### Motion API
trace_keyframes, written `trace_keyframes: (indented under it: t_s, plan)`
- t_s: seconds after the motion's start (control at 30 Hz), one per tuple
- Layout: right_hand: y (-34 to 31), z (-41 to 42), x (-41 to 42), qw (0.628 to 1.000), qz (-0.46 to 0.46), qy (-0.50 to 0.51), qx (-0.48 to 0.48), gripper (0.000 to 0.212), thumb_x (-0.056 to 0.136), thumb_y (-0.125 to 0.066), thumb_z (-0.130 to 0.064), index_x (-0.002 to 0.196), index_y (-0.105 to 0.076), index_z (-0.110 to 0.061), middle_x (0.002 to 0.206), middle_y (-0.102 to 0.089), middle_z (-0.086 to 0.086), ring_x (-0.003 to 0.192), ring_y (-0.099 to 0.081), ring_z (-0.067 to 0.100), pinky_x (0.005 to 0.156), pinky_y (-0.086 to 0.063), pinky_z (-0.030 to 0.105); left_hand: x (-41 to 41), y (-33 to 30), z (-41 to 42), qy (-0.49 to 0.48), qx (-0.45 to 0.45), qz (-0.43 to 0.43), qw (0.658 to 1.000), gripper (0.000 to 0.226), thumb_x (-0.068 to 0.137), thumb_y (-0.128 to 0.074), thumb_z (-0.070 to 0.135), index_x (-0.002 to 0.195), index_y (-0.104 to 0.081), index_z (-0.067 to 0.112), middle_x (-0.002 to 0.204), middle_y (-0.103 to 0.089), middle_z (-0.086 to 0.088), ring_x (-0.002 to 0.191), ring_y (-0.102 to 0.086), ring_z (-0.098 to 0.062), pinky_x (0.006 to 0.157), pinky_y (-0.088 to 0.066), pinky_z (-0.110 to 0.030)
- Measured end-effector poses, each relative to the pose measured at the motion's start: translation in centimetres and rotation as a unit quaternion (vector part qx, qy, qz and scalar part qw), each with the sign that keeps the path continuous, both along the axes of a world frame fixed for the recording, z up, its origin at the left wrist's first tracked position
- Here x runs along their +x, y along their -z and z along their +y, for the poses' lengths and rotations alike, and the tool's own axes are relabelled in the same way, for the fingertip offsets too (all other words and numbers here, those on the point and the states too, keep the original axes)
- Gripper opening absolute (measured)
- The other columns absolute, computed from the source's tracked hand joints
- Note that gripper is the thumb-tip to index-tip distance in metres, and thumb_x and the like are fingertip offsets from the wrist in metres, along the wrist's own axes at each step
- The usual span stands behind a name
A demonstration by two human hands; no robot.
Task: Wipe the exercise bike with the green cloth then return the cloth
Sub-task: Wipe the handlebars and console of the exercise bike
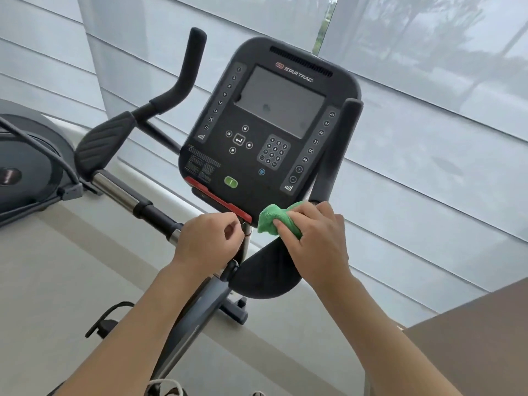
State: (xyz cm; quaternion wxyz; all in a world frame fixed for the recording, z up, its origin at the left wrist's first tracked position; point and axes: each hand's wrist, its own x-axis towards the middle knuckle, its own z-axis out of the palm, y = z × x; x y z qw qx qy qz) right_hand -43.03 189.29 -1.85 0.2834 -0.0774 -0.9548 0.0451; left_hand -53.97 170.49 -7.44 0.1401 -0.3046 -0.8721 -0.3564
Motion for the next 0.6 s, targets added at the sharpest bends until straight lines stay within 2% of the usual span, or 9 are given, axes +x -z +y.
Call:
trace_keyframes:
  t_s: [0.1,0.17,0.23,0.33,0.43,0.6]
  plan:
    - [0.6,-1.3,0.9,0.999,0.013,0.026,0.029,0.026,0.099,-0.068,-0.044,0.106,-0.079,-0.023,0.111,-0.070,-0.005,0.101,-0.054,0.029,0.080,-0.047,0.046,0.4,0.0,-0.3,0.009,0.008,0.010,1.000,0.022,0.096,-0.060,0.032,0.075,-0.055,0.030,0.061,-0.051,0.017,0.053,-0.049,-0.004,0.056,-0.032,-0.014]
    - [1.3,-1.8,1.8,0.998,0.019,0.028,0.043,0.029,0.095,-0.072,-0.040,0.118,-0.077,-0.022,0.119,-0.067,-0.001,0.103,-0.053,0.031,0.080,-0.049,0.046,0.5,0.0,-0.4,0.015,0.039,0.016,0.999,0.021,0.096,-0.060,0.030,0.076,-0.060,0.025,0.061,-0.054,0.015,0.053,-0.052,-0.008,0.054,-0.043,-0.021]
    - [2.4,-2.5,3.0,0.998,0.038,0.001,0.041,0.034,0.094,-0.066,-0.039,0.122,-0.075,-0.021,0.121,-0.064,-0.001,0.101,-0.050,0.028,0.080,-0.050,0.044,0.6,0.0,-0.6,0.017,0.079,0.023,0.996,0.022,0.097,-0.058,0.028,0.077,-0.066,0.020,0.062,-0.059,0.011,0.054,-0.056,-0.011,0.054,-0.051,-0.029]
    - [4.5,-3.7,5.4,0.997,0.054,-0.050,0.028,0.037,0.090,-0.066,-0.034,0.124,-0.074,-0.022,0.121,-0.060,-0.002,0.097,-0.046,0.024,0.078,-0.051,0.041,0.6,0.1,-0.7,0.021,0.103,0.019,0.994,0.024,0.097,-0.056,0.025,0.075,-0.065,0.019,0.060,-0.058,0.010,0.053,-0.056,-0.012,0.053,-0.051,-0.035]
    - [5.2,-3.1,6.0,0.994,0.071,-0.087,0.011,0.034,0.091,-0.071,-0.034,0.122,-0.076,-0.021,0.121,-0.058,-0.003,0.098,-0.049,0.023,0.084,-0.049,0.031,0.4,0.2,-0.6,0.025,0.111,0.026,0.993,0.026,0.096,-0.055,0.025,0.073,-0.064,0.019,0.059,-0.056,0.010,0.053,-0.054,-0.013,0.051,-0.049,-0.033]
    - [2.7,-0.3,1.8,0.988,0.090,-0.125,0.019,0.023,0.086,-0.082,-0.028,0.108,-0.082,-0.020,0.108,-0.064,0.002,0.092,-0.057,0.024,0.073,-0.049,0.027,0.1,0.3,-0.7,0.038,0.113,0.027,0.993,0.027,0.099,-0.054,0.027,0.077,-0.067,0.018,0.062,-0.059,0.010,0.054,-0.057,-0.011,0.053,-0.053,-0.031]
